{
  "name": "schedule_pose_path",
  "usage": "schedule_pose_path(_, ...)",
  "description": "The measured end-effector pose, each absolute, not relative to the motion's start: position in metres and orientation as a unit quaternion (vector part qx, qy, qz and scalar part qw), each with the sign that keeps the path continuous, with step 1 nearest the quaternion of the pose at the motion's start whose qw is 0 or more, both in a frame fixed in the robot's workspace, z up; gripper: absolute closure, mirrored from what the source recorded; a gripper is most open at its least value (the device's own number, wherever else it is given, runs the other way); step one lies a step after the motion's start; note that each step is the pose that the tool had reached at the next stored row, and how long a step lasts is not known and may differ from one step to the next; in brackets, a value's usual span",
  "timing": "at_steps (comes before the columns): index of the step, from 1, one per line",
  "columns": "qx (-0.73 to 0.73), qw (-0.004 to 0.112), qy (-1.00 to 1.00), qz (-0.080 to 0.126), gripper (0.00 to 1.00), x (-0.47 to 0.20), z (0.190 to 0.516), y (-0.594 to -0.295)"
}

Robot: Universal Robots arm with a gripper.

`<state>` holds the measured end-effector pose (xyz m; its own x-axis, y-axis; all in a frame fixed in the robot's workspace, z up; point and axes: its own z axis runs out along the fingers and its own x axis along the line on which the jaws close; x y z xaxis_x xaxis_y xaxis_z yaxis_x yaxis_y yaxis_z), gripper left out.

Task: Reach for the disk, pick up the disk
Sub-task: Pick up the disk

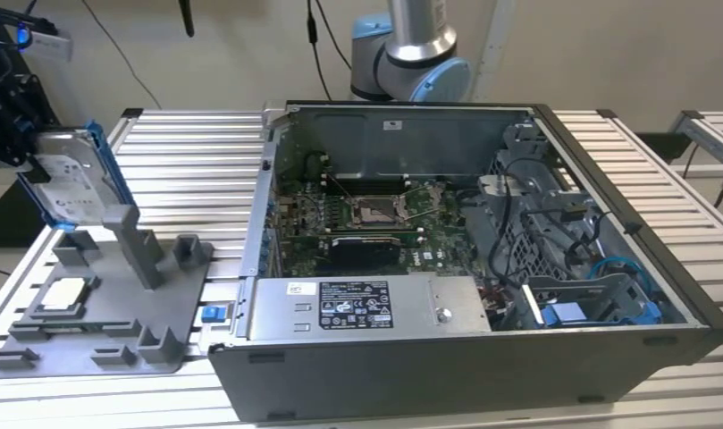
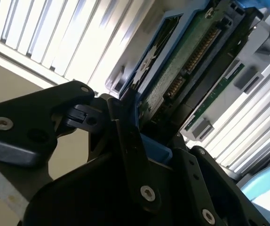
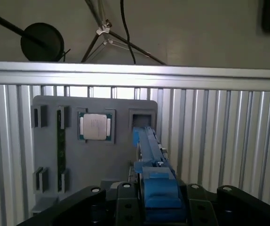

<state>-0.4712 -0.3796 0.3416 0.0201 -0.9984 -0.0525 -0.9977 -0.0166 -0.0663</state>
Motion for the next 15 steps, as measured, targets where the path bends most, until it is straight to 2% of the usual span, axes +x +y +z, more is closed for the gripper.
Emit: schedule_pose_path(15,-0.741,0.046,0.670,-0.004,1.00,-0.471,0.387,-0.380)
